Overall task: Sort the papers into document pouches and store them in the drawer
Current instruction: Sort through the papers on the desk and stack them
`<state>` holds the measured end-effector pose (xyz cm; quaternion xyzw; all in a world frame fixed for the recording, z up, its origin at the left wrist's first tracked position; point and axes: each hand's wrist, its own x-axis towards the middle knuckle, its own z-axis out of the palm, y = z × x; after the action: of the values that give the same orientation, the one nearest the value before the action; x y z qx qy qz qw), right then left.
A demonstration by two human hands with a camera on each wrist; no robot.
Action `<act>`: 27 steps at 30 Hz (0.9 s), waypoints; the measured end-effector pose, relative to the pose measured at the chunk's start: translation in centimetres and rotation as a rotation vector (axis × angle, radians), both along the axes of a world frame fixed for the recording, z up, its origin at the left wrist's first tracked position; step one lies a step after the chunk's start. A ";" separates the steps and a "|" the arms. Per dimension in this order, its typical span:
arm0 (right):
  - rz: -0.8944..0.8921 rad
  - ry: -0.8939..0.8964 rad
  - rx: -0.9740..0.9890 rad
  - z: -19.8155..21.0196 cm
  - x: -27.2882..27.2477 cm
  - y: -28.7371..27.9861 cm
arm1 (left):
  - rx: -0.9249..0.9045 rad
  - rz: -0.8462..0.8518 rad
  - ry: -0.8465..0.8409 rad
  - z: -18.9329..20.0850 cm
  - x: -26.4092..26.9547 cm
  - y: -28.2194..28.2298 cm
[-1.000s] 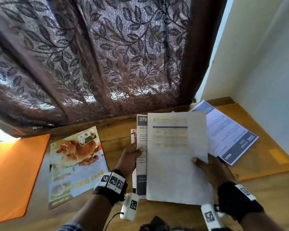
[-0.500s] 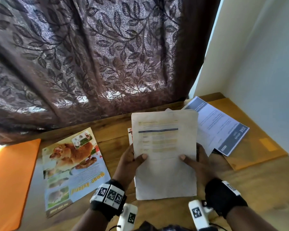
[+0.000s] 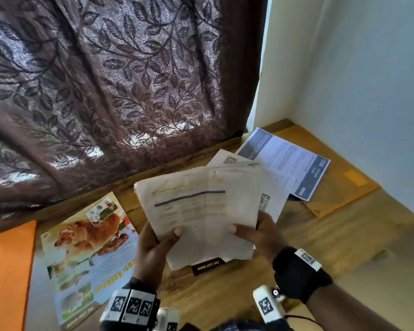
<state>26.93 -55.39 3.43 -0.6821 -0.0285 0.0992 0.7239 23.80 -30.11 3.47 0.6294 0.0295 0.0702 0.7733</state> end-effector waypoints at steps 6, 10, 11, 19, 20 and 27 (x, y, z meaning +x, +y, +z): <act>0.152 0.044 -0.223 -2.0 -0.3 0.3 | 0.059 -0.046 0.099 -0.5 -0.9 0.3; 0.179 0.028 -0.267 -2.0 0.0 0.3 | 0.073 -0.083 0.117 -0.3 -0.9 0.5; 0.169 0.035 -0.282 -1.8 0.0 0.4 | 0.100 -0.097 0.106 -0.4 -0.9 0.4; 0.160 0.081 -0.238 -0.8 0.6 2.1 | 0.092 0.053 0.072 -1.0 -0.9 1.1; 0.166 0.088 -0.233 -0.9 0.6 2.3 | 0.104 0.076 0.068 -1.1 -0.9 1.3; 0.217 0.079 -0.359 -2.3 1.0 1.9 | 0.076 0.286 0.062 -1.1 -0.9 4.1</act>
<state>27.91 -53.47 1.15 -0.7886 -0.0555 0.2067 0.5764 22.86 -25.97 2.32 0.6493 0.1399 0.1614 0.7299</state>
